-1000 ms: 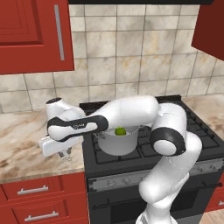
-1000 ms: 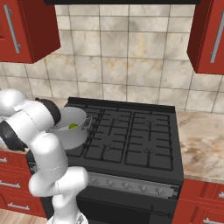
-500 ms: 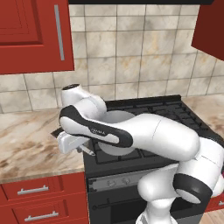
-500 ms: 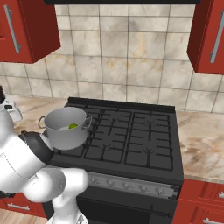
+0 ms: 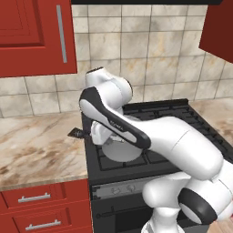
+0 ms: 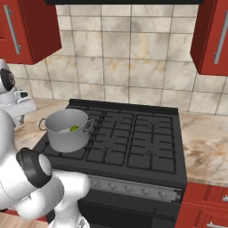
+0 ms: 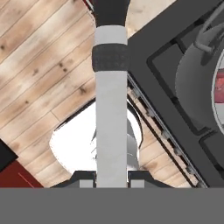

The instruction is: Put the onion and lime in the pot. Retrieve the spatula and lightly stir the vegetables in the pot.

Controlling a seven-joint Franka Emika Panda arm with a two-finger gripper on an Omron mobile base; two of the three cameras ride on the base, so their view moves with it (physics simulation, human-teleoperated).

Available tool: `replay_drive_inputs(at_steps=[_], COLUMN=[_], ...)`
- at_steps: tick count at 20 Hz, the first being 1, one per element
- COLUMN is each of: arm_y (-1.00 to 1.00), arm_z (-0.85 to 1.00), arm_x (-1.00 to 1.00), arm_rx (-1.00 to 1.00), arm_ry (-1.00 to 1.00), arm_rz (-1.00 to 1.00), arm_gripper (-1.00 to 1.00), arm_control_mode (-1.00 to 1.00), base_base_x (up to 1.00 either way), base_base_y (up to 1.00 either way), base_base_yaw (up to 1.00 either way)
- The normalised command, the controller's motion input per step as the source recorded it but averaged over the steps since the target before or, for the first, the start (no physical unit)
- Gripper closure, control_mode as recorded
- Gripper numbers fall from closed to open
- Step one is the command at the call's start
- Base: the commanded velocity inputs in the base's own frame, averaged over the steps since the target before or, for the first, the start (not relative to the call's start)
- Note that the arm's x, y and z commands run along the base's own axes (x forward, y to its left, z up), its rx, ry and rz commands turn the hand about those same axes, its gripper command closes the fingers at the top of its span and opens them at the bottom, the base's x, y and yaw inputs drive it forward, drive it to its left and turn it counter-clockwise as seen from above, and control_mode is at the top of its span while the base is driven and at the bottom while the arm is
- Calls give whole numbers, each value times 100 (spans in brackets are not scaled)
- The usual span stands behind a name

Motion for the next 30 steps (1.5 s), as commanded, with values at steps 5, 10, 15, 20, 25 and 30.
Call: replay_drive_inputs(at_steps=[5, 10, 15, 20, 25, 30], arm_y=[-99, -98, -74, -55, -64, -50], arm_z=[11, 11, 56, 0, -9, 1], arm_x=[8, 26, 43, 57, 17, 2], arm_rx=[-4, 1, 0, -14, -5, 0], arm_ry=[11, 1, 13, 24, 6, 2], arm_rz=[16, 16, 16, 17, 11, 12], arm_gripper=[100, 100, 100, 100, 100, 100], arm_control_mode=[-100, -100, -100, -100, -100, -100], base_base_x=[0, 0, 0, 0, 0, 0], base_base_y=[0, 0, 0, 0, 0, 0], base_base_yaw=[0, 0, 0, 0, 0, 0])
